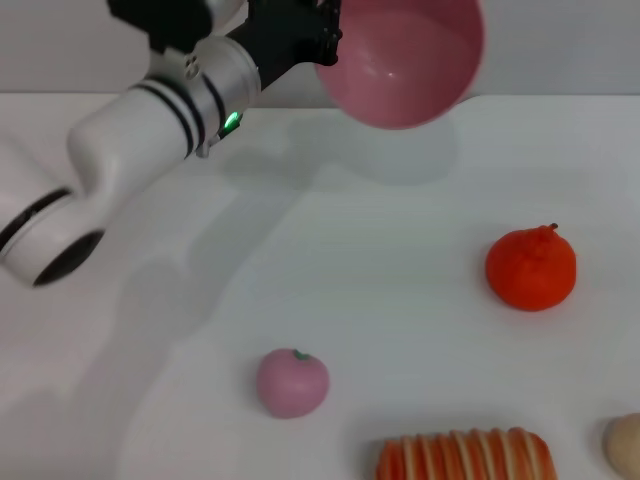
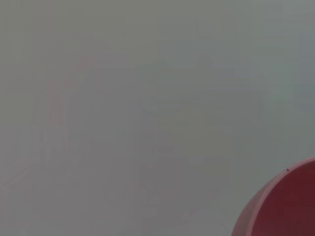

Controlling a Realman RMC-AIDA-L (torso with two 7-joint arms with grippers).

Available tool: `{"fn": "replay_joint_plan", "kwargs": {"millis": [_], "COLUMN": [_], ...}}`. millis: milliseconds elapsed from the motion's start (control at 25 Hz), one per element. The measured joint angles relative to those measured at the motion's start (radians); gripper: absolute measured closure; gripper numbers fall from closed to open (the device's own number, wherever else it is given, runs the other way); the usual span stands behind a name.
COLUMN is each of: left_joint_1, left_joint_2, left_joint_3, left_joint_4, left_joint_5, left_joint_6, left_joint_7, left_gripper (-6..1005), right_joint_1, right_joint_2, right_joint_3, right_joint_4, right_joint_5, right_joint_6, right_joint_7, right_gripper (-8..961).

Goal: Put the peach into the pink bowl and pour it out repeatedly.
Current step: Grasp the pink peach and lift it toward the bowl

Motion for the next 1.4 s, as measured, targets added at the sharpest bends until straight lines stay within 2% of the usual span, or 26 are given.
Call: {"fn": "replay_joint_plan", "kwargs": {"millis": [280,400,640,720,800,920,960,1080,1400], "left_joint_1": [-0.081,-0.098,-0.106,-0.106,-0.103,-0.1,-0.098,-0.099,-0.117], "left_joint_2": [-0.002,-0.002,0.002,0.002,0.007,0.01,0.02,0.022,0.016], "left_joint_3": [-0.04,-0.077,-0.161,-0.161,-0.213,-0.222,-0.254,-0.288,-0.518], "left_joint_4": [0.051,0.053,0.049,0.049,0.041,0.04,0.039,0.038,0.037], "left_joint_5": [0.009,-0.001,-0.086,-0.086,-0.122,-0.143,-0.232,-0.283,-0.582], "left_joint_6": [-0.359,-0.446,-0.531,-0.531,-0.556,-0.561,-0.595,-0.627,-0.82], "left_joint_7": [-0.004,-0.004,0.005,0.005,0.016,0.024,0.106,0.176,0.65], "left_gripper": [953,953,953,953,953,953,953,953,954], "right_joint_1": [0.024,0.036,0.054,0.062,0.071,0.082,0.087,0.101,0.136], "right_joint_2": [0.009,0.01,0.015,0.016,0.016,0.016,0.016,0.016,0.016], "right_joint_3": [-0.002,-0.002,-0.003,-0.003,-0.003,-0.003,-0.004,-0.008,-0.021], "right_joint_4": [0.022,0.035,0.045,0.052,0.063,0.072,0.073,0.077,0.074], "right_joint_5": [-0.016,-0.017,-0.017,-0.017,-0.017,-0.021,-0.026,-0.048,-0.122], "right_joint_6": [-0.002,-0.002,-0.003,-0.003,-0.003,-0.003,-0.003,-0.002,-0.007], "right_joint_7": [-0.022,-0.024,-0.032,-0.038,-0.042,-0.055,-0.059,-0.063,-0.064], "right_gripper": [533,533,533,533,533,533,533,532,532]}}
